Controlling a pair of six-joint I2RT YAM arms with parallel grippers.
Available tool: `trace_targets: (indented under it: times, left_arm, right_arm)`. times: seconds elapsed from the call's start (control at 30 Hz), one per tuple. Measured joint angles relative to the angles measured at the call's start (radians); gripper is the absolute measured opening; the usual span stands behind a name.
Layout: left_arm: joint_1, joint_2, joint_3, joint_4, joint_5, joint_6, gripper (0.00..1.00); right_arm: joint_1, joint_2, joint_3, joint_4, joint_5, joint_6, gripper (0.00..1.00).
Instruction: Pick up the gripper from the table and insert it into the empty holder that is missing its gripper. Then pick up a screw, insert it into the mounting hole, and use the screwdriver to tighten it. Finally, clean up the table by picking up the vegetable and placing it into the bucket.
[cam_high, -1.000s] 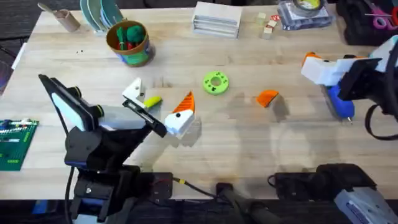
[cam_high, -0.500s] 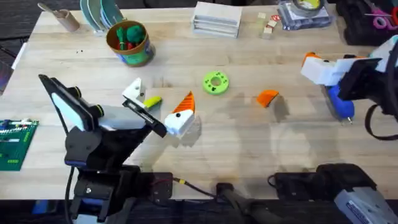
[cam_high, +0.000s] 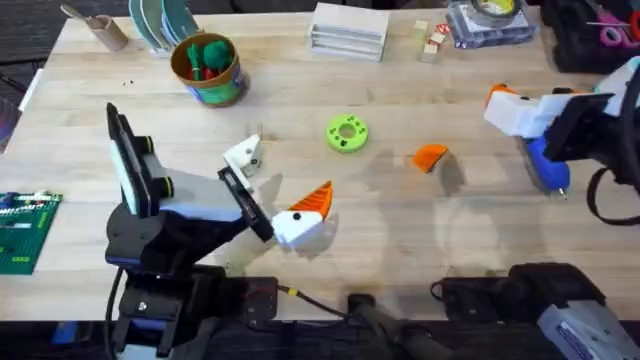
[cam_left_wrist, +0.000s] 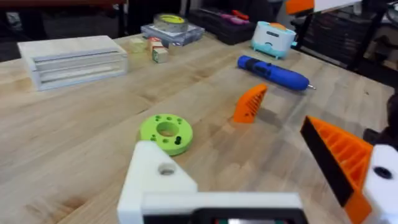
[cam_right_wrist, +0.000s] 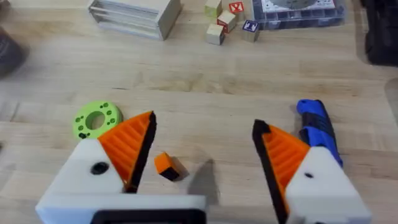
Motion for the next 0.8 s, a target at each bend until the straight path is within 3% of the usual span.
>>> trace_targets:
  times: [0.57,0.8]
  left_arm:
    - [0.0,0.0,0.0,-0.005,0.036,0.002,0.993]
    - [0.0,0.0,0.0,-0.006,0.053,0.076,0.993]
  right_arm:
    - [0.0,0.0,0.0,-0.013,-0.007,0.0,0.992]
    - [0.0,0.072,0.01,-0.017,-0.084,0.0,0.992]
